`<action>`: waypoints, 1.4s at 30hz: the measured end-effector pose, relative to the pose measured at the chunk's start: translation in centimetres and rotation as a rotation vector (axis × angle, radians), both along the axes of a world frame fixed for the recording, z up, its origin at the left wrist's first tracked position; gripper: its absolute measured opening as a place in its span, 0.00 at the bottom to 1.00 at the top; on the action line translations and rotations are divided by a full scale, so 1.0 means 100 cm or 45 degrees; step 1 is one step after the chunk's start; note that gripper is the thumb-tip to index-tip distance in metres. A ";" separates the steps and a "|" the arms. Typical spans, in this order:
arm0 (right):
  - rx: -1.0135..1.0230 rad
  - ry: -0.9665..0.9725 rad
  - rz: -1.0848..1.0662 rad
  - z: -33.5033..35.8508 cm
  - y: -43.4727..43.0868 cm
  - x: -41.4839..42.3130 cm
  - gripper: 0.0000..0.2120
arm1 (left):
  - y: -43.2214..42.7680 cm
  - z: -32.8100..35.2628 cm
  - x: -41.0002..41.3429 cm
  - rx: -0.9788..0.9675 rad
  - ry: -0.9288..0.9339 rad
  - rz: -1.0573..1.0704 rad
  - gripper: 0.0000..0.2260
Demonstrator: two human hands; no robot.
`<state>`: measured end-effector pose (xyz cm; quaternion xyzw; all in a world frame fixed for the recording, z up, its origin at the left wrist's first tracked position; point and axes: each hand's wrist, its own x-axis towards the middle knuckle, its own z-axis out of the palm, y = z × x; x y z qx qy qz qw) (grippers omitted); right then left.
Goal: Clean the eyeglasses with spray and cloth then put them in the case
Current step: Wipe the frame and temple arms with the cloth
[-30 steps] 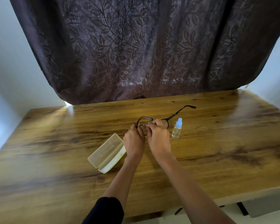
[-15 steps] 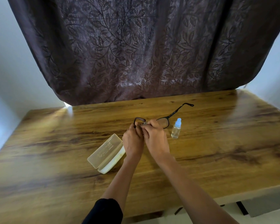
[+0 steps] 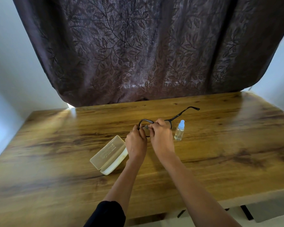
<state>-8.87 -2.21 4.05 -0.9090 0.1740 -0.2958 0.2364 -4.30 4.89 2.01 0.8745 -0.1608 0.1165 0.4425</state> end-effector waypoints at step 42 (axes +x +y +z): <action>0.034 -0.128 -0.223 -0.002 -0.045 -0.013 0.09 | 0.003 -0.002 0.012 -0.147 -0.038 0.007 0.16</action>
